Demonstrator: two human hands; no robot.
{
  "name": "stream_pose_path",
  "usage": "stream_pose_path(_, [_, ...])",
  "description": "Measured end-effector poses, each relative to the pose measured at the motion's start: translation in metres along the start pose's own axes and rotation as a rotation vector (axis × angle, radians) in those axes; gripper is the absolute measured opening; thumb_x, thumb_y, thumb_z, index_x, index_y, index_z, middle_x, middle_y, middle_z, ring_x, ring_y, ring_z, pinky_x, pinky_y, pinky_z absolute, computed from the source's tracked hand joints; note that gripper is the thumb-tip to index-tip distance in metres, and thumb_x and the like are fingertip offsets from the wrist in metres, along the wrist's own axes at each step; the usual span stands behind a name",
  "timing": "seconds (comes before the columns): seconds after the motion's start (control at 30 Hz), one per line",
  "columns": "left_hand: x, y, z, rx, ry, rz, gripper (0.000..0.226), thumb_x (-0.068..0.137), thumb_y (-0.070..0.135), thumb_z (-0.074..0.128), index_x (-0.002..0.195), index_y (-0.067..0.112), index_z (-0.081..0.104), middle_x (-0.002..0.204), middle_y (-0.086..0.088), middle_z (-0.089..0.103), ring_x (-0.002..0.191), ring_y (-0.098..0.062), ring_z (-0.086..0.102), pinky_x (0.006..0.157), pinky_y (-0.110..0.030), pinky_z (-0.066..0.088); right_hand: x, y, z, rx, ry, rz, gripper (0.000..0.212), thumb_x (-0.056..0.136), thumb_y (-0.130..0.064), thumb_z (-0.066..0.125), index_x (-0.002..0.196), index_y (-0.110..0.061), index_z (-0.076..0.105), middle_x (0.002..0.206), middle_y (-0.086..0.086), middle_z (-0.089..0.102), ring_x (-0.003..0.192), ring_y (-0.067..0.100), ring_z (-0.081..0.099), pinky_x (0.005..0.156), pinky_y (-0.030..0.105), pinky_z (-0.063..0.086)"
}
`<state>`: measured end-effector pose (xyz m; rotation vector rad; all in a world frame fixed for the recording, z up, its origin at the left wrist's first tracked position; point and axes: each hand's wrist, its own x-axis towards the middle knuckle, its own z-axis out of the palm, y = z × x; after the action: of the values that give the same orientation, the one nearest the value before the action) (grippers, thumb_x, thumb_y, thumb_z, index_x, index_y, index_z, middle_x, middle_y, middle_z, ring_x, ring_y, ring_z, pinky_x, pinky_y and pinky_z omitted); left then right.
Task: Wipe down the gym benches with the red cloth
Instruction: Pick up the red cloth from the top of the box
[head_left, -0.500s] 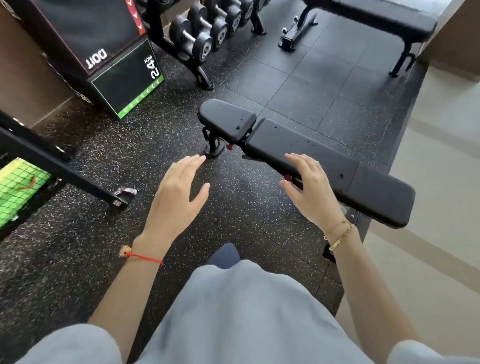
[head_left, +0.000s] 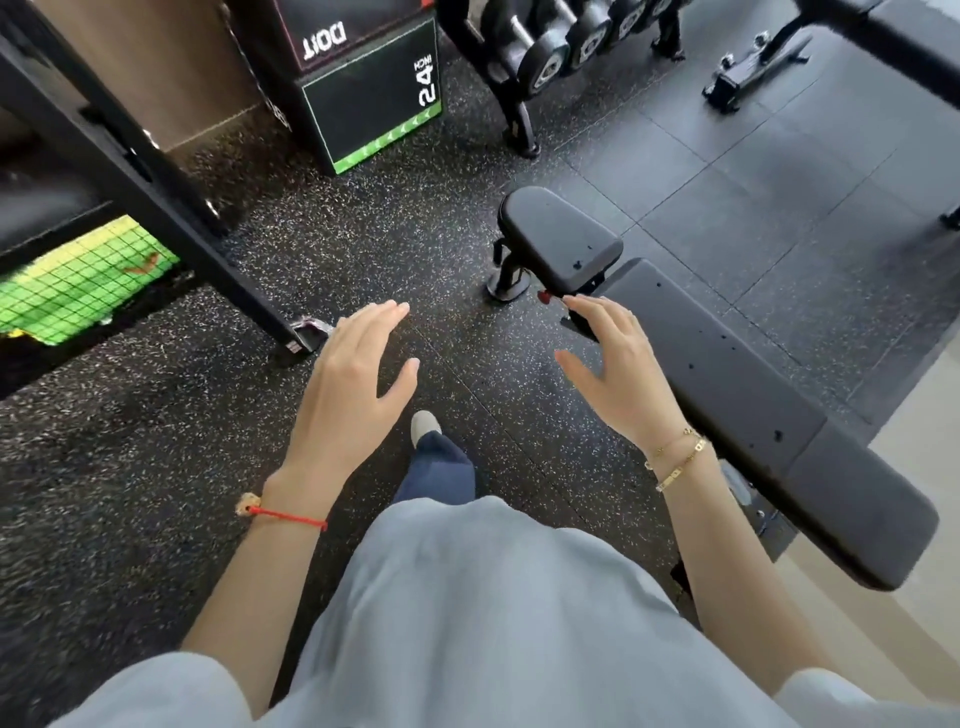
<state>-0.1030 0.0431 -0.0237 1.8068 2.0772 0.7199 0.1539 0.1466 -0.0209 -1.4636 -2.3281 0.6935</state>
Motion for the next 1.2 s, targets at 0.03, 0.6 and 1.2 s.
stream_pose_path(0.03, [0.012,-0.009,-0.006,0.001,0.009,-0.017,0.052,0.098,0.027,0.055,0.146,0.017,0.041,0.150,0.001,0.044,0.145,-0.013,0.031,0.122,-0.042,0.025,0.019,-0.007,0.004,0.003,-0.012,-0.013,0.052,0.093,-0.026,0.060,0.142,-0.017,0.042,0.144,0.000,0.045,0.139,0.019,0.034,0.119,0.043,0.024])
stream_pose_path(0.6, [0.203,-0.153,-0.100,0.061,0.099,-0.163,0.052,0.098,0.032,0.052,0.147,0.022,0.039,0.152,0.004,0.041,0.146,-0.007,0.026,0.124,-0.034,0.020,0.293,-0.110,0.071,0.054,-0.112,-0.188,0.052,0.093,-0.025,0.060,0.141,-0.015,0.043,0.143,0.000,0.045,0.139,0.019,0.033,0.118,0.037,0.024])
stream_pose_path(1.2, [0.496,-0.240,-0.114,0.043,0.217,-0.345,0.048,0.098,0.034,0.051,0.145,0.026,0.042,0.148,0.007,0.045,0.143,-0.009,0.032,0.120,-0.042,0.031,0.654,-0.109,0.074,0.095,-0.174,-0.328,0.052,0.092,-0.023,0.062,0.139,-0.013,0.045,0.139,0.001,0.049,0.132,0.016,0.041,0.115,0.033,0.031])
